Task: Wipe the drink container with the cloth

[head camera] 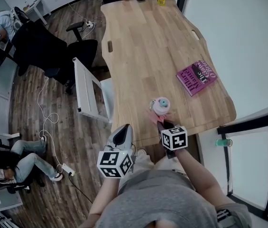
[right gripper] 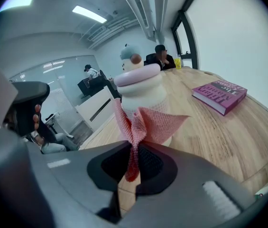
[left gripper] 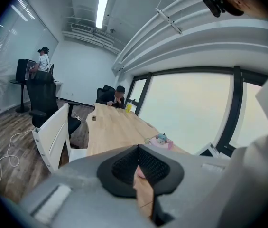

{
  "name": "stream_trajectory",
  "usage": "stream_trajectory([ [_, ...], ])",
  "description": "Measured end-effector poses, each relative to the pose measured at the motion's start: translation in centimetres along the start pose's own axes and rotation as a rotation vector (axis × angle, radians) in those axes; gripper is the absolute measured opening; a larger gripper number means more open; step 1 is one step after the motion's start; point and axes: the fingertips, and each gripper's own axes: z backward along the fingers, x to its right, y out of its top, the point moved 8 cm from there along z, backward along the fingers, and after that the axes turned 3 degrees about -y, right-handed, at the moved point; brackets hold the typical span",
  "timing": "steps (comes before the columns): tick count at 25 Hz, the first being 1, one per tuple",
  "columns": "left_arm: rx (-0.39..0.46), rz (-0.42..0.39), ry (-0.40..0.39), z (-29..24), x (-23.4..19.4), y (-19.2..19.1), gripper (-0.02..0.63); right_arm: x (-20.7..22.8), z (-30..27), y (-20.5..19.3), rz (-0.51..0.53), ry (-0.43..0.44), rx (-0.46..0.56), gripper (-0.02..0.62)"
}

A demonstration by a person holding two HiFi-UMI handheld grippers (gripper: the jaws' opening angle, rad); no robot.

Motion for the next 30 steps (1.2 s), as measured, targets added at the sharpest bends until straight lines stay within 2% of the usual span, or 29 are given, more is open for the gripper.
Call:
stream_trajectory([
  [19,-0.037,-0.041,-0.081,0.4,-2.6,-0.1,0.003,1.3,-3.6,-3.3,-0.052,-0.162,-0.103,0.026],
  [30,-0.013,-0.043,-0.065,0.9,-1.6,-0.5,0.003,0.6,-1.5,-3.6,-0.023,-0.130,-0.082,0.026],
])
